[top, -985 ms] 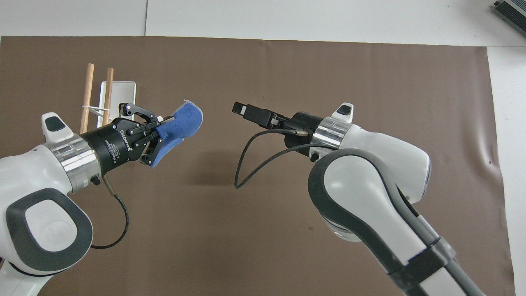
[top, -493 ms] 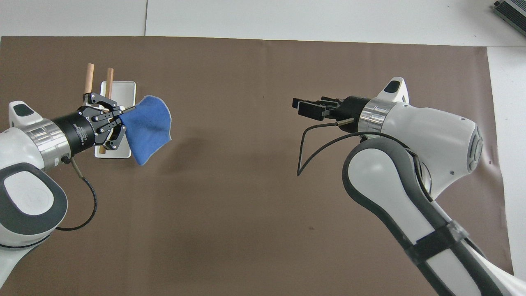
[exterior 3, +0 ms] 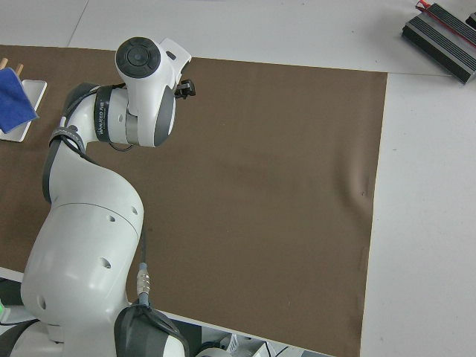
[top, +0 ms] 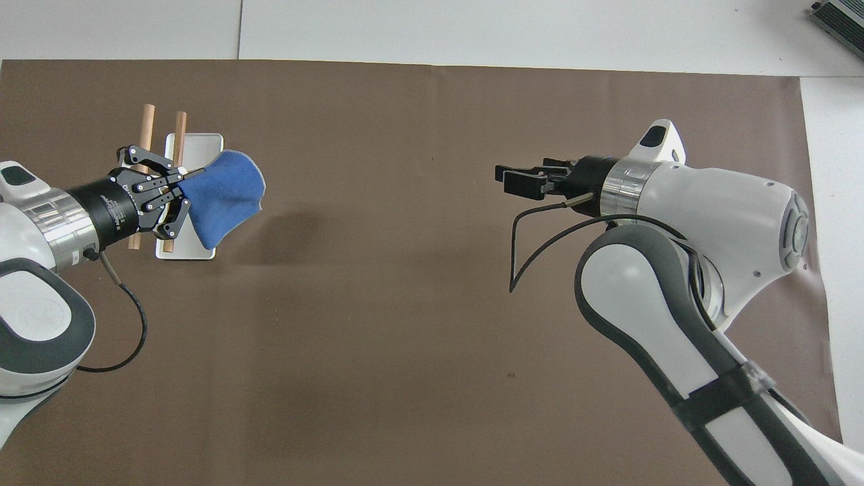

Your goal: Right arm passes towel to left arm to hang

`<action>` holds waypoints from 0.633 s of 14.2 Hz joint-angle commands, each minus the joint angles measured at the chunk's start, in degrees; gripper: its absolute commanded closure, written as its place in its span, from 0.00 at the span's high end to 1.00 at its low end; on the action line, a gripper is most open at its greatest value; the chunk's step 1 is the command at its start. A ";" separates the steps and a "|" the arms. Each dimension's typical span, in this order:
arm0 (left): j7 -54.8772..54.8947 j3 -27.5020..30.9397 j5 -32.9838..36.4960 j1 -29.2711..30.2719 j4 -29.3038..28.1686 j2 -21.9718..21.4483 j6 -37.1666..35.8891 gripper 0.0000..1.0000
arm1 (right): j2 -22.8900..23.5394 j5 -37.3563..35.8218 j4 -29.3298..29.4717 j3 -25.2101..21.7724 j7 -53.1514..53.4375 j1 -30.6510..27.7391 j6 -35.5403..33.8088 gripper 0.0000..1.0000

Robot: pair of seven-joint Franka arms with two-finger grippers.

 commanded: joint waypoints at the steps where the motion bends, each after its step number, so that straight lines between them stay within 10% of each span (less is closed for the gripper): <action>1: -2.90 -0.40 0.69 1.50 3.83 2.56 0.63 0.00 | -1.27 -7.68 4.70 -0.51 6.84 -0.93 -8.99 1.00; 6: -2.81 -0.66 -5.19 5.71 6.20 6.16 1.17 0.00 | -5.05 -15.51 6.65 -3.58 17.93 -0.58 -19.29 1.00; 9: -2.72 -0.66 -8.61 7.04 7.08 7.48 1.08 0.00 | -6.19 -14.91 11.99 -13.14 18.03 4.94 -28.94 1.00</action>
